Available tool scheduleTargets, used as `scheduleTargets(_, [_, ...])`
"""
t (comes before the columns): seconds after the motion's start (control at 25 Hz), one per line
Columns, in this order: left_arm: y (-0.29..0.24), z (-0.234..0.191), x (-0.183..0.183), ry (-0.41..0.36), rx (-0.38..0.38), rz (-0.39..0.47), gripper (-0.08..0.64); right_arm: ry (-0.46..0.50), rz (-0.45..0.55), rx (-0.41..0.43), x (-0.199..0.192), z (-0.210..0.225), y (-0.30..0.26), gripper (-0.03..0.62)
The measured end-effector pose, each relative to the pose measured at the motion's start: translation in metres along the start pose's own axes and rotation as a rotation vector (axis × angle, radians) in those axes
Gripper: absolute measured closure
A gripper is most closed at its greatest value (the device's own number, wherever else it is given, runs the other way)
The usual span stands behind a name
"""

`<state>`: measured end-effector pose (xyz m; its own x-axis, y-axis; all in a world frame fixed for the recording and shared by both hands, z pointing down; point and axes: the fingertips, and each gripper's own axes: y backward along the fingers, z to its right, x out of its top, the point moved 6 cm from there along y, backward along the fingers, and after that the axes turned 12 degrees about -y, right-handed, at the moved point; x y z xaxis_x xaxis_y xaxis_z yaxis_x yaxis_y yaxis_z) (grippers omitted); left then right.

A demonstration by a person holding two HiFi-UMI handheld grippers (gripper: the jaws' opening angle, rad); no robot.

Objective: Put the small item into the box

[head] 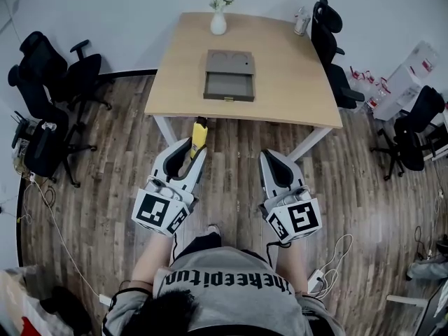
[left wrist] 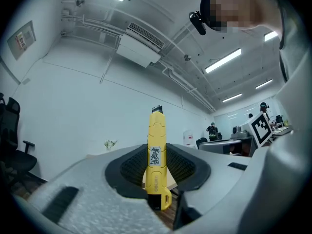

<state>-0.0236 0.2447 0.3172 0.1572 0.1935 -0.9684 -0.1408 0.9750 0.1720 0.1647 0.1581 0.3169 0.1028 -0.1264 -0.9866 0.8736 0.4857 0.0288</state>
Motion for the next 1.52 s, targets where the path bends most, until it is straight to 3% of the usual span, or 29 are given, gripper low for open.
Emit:
scheduleTargets(0.76, [-0.041, -0.043, -0.022, 0.035, -0.074, 0.013, 0.434, -0.016, -0.015, -0.071, -0.007, 0.014, -0.046, 0.586])
scheduleTargets(1.52, [-0.137, -0.082, -0.039, 0.015, 0.008, 0.011, 0.434, -0.01, -0.013, 0.038, 0.014, 0.097, -0.141, 0.586])
